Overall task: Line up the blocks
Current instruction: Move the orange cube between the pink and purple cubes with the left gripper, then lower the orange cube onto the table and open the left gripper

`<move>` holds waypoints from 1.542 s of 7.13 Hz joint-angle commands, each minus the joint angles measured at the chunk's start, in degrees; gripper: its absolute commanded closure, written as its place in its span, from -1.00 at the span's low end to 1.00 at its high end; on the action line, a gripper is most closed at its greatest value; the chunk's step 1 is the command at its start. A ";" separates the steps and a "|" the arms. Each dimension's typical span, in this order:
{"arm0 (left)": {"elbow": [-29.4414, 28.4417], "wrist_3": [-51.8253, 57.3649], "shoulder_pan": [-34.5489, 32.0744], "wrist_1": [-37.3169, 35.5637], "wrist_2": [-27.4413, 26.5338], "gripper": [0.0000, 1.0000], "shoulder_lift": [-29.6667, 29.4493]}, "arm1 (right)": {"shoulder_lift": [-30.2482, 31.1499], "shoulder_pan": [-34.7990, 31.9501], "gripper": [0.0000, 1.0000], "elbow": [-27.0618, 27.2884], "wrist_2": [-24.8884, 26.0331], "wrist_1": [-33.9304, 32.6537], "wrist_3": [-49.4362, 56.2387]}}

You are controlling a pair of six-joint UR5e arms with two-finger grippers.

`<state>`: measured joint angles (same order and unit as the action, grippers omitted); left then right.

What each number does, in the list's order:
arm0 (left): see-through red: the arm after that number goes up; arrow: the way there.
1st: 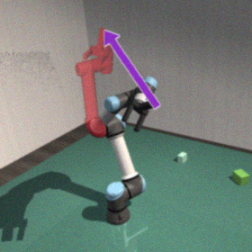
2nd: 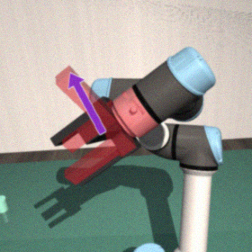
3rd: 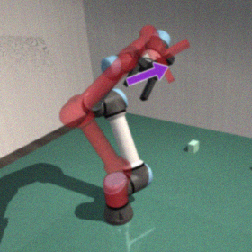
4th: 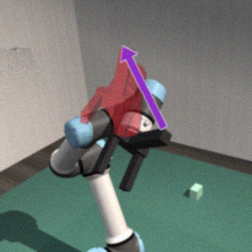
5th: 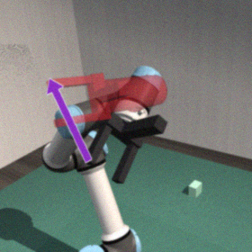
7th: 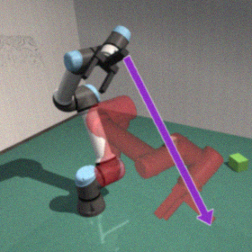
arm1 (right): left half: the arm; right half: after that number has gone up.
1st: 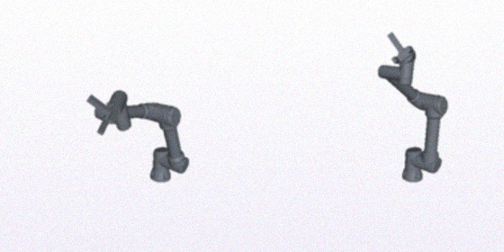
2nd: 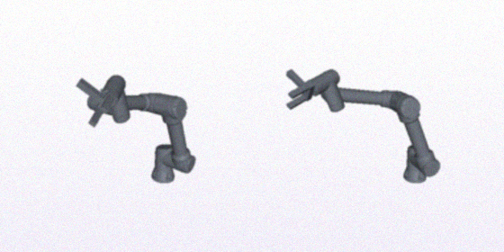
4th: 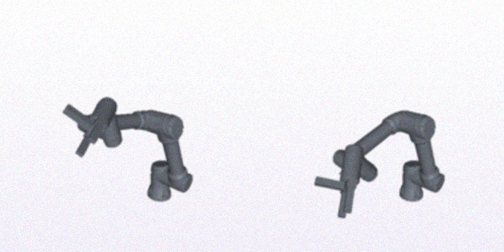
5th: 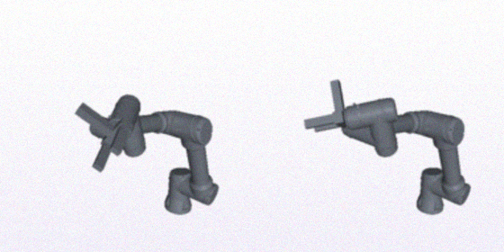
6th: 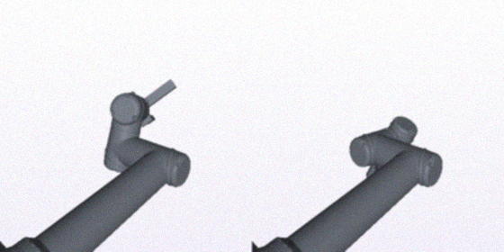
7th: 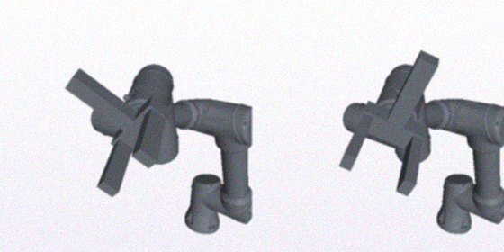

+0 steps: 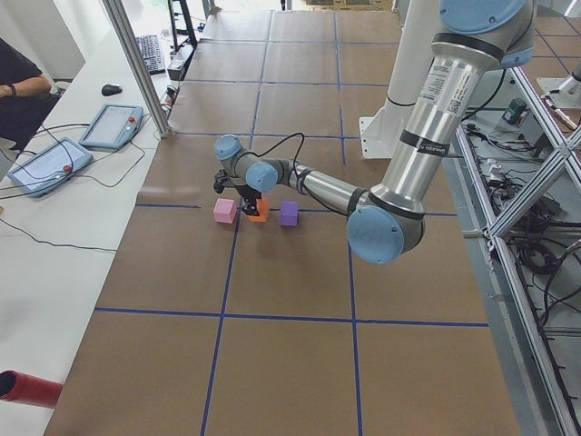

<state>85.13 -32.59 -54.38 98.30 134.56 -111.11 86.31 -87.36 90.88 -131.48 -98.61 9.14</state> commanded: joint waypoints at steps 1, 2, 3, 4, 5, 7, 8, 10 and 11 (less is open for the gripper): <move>-0.40 -0.63 0.15 0.05 0.08 0.68 0.02 | 0.00 0.00 -1.00 0.00 0.00 0.00 0.00; -0.49 -0.72 0.15 0.05 0.52 0.66 0.11 | 0.00 0.00 -1.00 0.00 0.00 0.00 0.00; -0.49 -0.72 0.15 0.05 0.52 0.65 0.11 | 0.00 0.00 -1.00 0.00 0.00 0.00 0.00; -0.40 -0.72 0.15 0.22 0.61 0.63 0.02 | 0.00 0.00 -1.00 0.00 0.00 0.00 0.00; -0.40 -0.72 0.23 0.75 0.61 0.61 -0.16 | 0.00 0.00 -1.00 0.00 0.00 0.00 0.00; -0.58 -0.72 0.24 2.42 0.52 0.60 -0.07 | 0.00 0.00 -1.00 0.00 0.00 0.00 0.00; -0.58 -0.72 0.15 2.42 0.52 0.60 0.19 | 0.00 0.00 -1.00 0.00 0.00 0.00 0.00; -0.84 -0.72 0.15 2.42 0.52 0.60 0.37 | 0.00 0.00 -1.00 0.00 0.00 0.00 0.00; -1.19 -0.81 0.15 2.42 0.52 0.60 0.37 | 0.00 0.00 -1.00 0.00 0.00 0.00 0.00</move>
<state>84.29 -33.33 -54.22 100.71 135.09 -110.80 86.31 -87.36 90.88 -131.48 -98.61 9.14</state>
